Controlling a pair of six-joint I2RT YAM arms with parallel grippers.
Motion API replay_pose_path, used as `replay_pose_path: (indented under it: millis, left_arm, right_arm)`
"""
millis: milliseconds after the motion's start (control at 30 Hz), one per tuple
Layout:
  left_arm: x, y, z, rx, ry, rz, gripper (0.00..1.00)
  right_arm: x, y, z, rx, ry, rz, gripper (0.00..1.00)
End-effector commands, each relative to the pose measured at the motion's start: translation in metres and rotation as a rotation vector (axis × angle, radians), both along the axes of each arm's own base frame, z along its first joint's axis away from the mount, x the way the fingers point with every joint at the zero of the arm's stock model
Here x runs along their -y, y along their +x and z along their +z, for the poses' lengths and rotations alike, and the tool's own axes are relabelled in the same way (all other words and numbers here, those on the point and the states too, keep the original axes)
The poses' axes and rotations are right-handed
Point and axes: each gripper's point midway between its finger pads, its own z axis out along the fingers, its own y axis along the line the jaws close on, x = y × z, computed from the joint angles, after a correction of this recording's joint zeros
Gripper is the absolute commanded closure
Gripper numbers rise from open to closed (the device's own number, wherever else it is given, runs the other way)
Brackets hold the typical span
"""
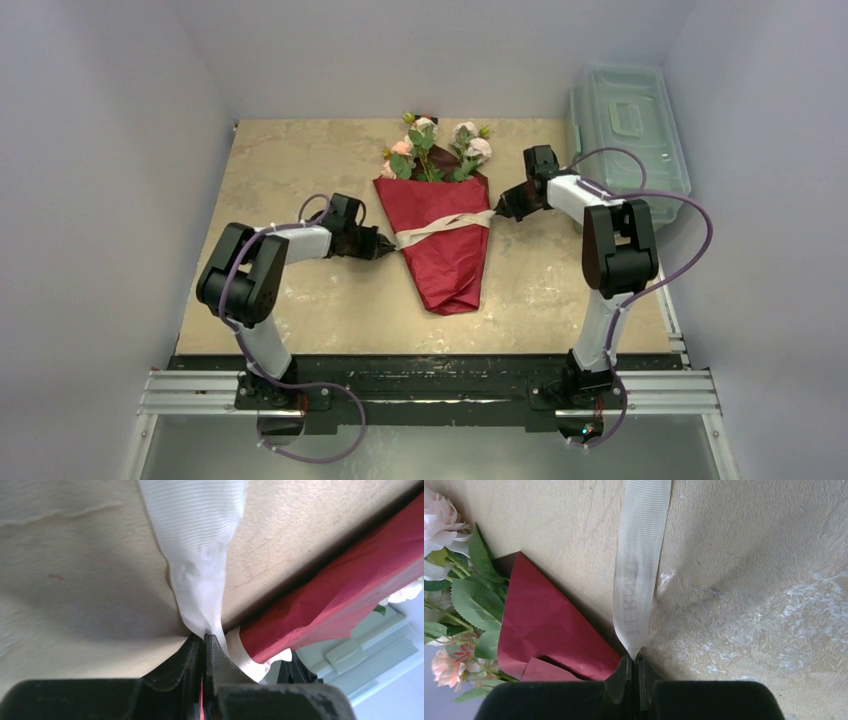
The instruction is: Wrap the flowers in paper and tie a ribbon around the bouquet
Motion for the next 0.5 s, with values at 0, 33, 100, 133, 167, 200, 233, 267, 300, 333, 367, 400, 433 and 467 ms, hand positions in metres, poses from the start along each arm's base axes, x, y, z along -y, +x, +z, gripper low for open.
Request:
replay_pose_path:
  millis: [0, 33, 100, 133, 167, 200, 233, 267, 300, 333, 367, 400, 433, 467]
  left_arm:
    - [-0.009, 0.019, -0.009, 0.062, 0.043, -0.021, 1.00]
    - [-0.009, 0.025, -0.011, 0.080, 0.034, -0.036, 1.00]
    - [-0.009, 0.042, -0.011, 0.147, 0.015, -0.063, 1.00]
    - [-0.011, 0.050, -0.006, 0.179, 0.021, -0.069, 1.00]
    - [-0.014, 0.057, -0.003, 0.200, 0.040, -0.080, 1.00]
    - [-0.021, 0.061, -0.001, 0.209, 0.072, -0.088, 1.00]
    - [-0.030, 0.065, 0.001, 0.207, 0.112, -0.093, 1.00]
    - [-0.042, 0.064, -0.002, 0.182, 0.157, -0.102, 1.00]
    - [-0.051, 0.067, 0.000, 0.182, 0.191, -0.109, 1.00]
    - [-0.060, 0.070, 0.000, 0.184, 0.219, -0.116, 1.00]
    - [-0.069, 0.071, 0.001, 0.186, 0.244, -0.120, 1.00]
    - [-0.079, 0.072, 0.000, 0.184, 0.261, -0.120, 1.00]
    - [-0.087, 0.072, -0.001, 0.186, 0.272, -0.119, 1.00]
    - [-0.093, 0.071, -0.001, 0.180, 0.274, -0.116, 1.00]
  right_arm:
    - [0.007, -0.001, 0.011, 0.010, 0.010, -0.020, 1.00]
    - [0.007, -0.001, 0.011, 0.007, 0.013, -0.022, 1.00]
    - [0.009, -0.001, 0.010, 0.006, 0.012, -0.017, 1.00]
    - [0.010, 0.000, 0.010, 0.009, 0.009, -0.010, 1.00]
    - [0.011, 0.001, 0.011, 0.015, 0.003, 0.000, 1.00]
    - [0.012, 0.002, 0.013, 0.023, -0.005, 0.013, 1.00]
    - [0.012, 0.004, 0.014, 0.030, -0.013, 0.033, 1.00]
    - [0.013, 0.005, 0.014, 0.029, -0.023, 0.050, 1.00]
    - [0.015, 0.007, 0.016, 0.031, -0.039, 0.066, 1.00]
    - [0.018, 0.007, 0.016, 0.028, -0.056, 0.083, 1.00]
    - [0.020, 0.008, 0.016, 0.026, -0.073, 0.097, 1.00]
    - [0.024, 0.007, 0.016, 0.024, -0.089, 0.104, 1.00]
    - [0.026, 0.006, 0.016, 0.027, -0.101, 0.111, 1.00]
    - [0.028, 0.006, 0.017, 0.029, -0.108, 0.120, 1.00]
